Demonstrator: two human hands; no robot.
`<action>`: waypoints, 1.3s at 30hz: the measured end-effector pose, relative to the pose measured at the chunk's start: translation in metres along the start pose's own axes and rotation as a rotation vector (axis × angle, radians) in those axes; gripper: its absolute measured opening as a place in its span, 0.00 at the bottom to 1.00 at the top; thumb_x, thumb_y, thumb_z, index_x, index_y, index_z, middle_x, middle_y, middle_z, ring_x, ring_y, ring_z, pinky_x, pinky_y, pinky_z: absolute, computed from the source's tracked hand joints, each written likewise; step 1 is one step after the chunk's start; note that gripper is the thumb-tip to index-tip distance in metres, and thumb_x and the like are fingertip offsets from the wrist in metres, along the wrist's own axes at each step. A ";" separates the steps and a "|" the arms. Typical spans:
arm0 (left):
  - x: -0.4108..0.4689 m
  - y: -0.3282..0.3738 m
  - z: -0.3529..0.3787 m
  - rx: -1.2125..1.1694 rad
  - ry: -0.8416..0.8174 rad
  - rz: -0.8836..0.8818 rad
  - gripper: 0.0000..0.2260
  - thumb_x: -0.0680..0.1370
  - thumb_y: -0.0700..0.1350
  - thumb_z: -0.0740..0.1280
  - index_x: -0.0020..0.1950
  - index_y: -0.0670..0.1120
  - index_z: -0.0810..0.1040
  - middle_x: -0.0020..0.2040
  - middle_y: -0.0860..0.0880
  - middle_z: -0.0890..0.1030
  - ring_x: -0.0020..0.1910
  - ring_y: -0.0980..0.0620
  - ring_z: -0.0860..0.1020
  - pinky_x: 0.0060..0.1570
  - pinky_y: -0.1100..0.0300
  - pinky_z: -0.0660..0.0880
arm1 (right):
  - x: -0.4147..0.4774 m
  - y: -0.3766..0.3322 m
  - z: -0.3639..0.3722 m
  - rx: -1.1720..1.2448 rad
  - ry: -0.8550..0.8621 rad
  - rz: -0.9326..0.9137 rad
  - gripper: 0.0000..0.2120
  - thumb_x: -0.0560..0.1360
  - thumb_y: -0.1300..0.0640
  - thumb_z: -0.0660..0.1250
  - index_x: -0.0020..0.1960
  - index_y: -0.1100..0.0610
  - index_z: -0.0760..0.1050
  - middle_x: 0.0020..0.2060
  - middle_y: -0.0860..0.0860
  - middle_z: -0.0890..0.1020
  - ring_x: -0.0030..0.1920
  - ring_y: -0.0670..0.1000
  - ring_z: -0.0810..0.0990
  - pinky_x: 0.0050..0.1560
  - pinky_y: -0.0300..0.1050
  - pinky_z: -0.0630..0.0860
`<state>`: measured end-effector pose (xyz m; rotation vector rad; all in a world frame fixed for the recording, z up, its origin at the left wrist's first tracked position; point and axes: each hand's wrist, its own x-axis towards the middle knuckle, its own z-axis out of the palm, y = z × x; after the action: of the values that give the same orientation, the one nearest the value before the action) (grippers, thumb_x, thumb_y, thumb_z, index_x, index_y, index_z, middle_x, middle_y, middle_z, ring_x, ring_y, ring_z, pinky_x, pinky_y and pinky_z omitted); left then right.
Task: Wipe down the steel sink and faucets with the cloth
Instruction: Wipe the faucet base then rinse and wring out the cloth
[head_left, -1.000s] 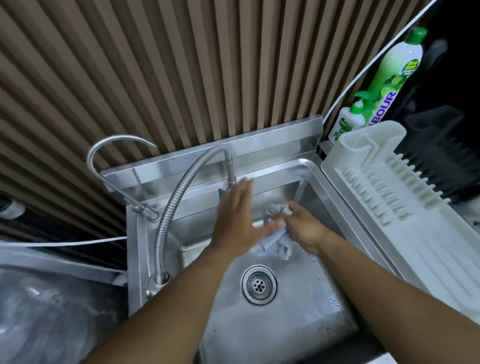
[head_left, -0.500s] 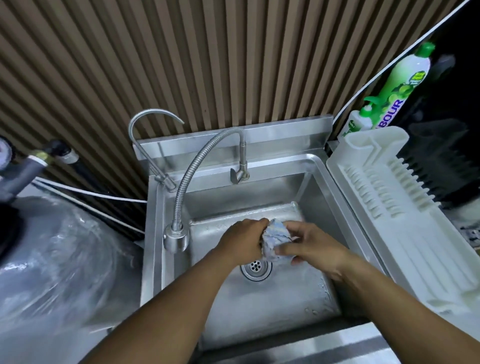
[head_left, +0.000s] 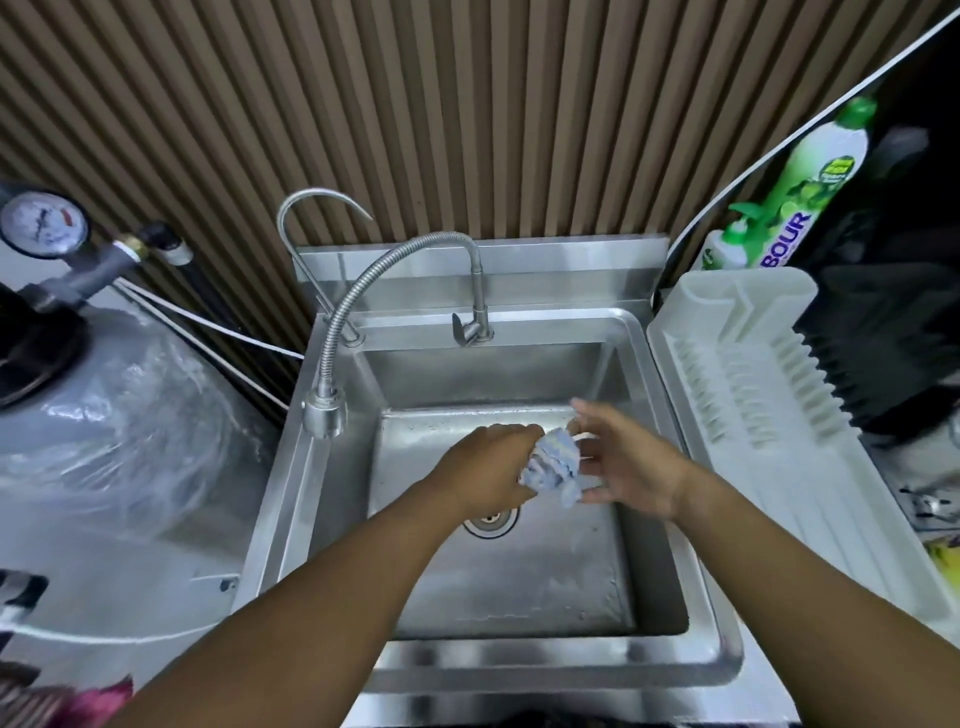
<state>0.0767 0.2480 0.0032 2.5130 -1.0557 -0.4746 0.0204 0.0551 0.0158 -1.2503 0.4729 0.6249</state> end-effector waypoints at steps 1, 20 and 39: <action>0.000 0.005 -0.001 0.027 0.013 0.023 0.19 0.73 0.48 0.72 0.61 0.49 0.73 0.55 0.48 0.79 0.54 0.44 0.78 0.48 0.54 0.75 | 0.004 0.001 -0.002 0.031 -0.085 0.103 0.34 0.60 0.35 0.79 0.57 0.56 0.78 0.54 0.59 0.82 0.55 0.58 0.80 0.52 0.57 0.80; -0.007 -0.008 -0.009 0.330 -0.253 -0.186 0.05 0.72 0.44 0.70 0.40 0.48 0.75 0.36 0.51 0.74 0.38 0.47 0.75 0.36 0.58 0.69 | 0.051 0.016 0.079 -1.291 0.155 -0.040 0.04 0.72 0.60 0.69 0.45 0.61 0.80 0.41 0.54 0.81 0.43 0.54 0.80 0.35 0.41 0.72; -0.024 -0.022 -0.007 0.044 -0.089 -0.129 0.10 0.72 0.45 0.72 0.50 0.48 0.74 0.46 0.46 0.81 0.46 0.44 0.77 0.38 0.56 0.69 | 0.027 0.004 0.064 -0.596 -0.101 0.127 0.09 0.71 0.51 0.75 0.43 0.54 0.78 0.35 0.49 0.81 0.39 0.50 0.80 0.40 0.43 0.77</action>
<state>0.0771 0.2813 0.0028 2.6319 -0.9488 -0.6114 0.0374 0.1226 0.0123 -1.7480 0.2882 0.9769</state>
